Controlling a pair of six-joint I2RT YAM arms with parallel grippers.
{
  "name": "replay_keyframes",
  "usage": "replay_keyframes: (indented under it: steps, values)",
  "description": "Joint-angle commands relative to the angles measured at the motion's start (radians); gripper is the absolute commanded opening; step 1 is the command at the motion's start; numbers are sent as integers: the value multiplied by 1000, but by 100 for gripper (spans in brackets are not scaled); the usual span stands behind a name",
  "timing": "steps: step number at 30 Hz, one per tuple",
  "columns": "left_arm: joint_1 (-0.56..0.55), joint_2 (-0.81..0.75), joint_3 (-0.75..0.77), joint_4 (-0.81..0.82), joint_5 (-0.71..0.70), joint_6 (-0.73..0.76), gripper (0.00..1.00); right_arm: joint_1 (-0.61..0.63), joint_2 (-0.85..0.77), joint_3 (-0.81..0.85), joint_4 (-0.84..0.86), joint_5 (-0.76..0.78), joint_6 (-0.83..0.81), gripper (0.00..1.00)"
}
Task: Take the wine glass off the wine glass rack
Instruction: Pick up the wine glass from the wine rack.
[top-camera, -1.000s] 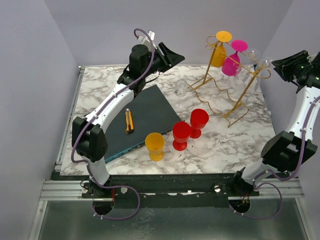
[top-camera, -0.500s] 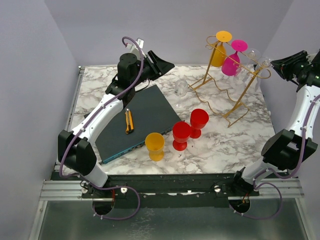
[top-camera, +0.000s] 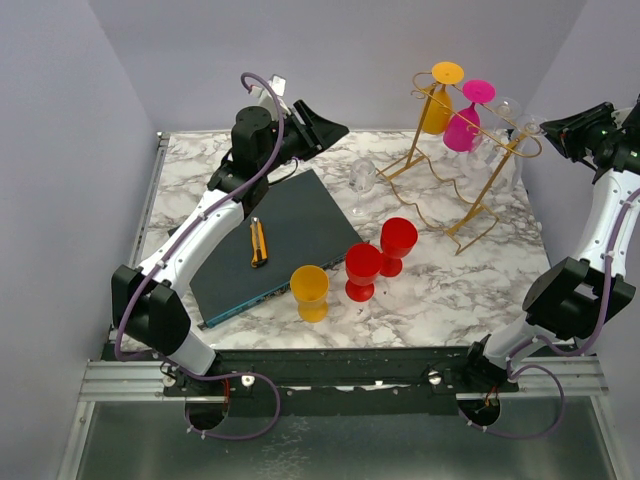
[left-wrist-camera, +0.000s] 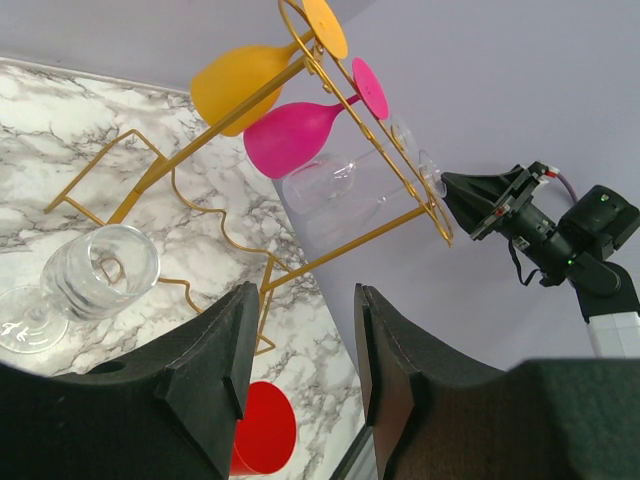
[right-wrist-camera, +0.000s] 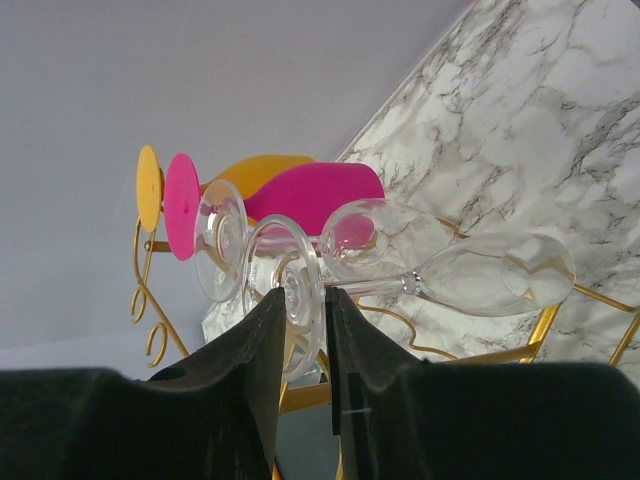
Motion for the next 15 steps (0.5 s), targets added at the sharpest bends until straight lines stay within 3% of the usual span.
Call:
replay_keyframes:
  steps: [1,15]
  values:
    - [6,-39,-19,-2,-19,17,49,-7,14,2,20,-33,12,29]
    - [10,-53,-25,-9,-25,21,49,-7,-4,22,-10,-10,44,5]
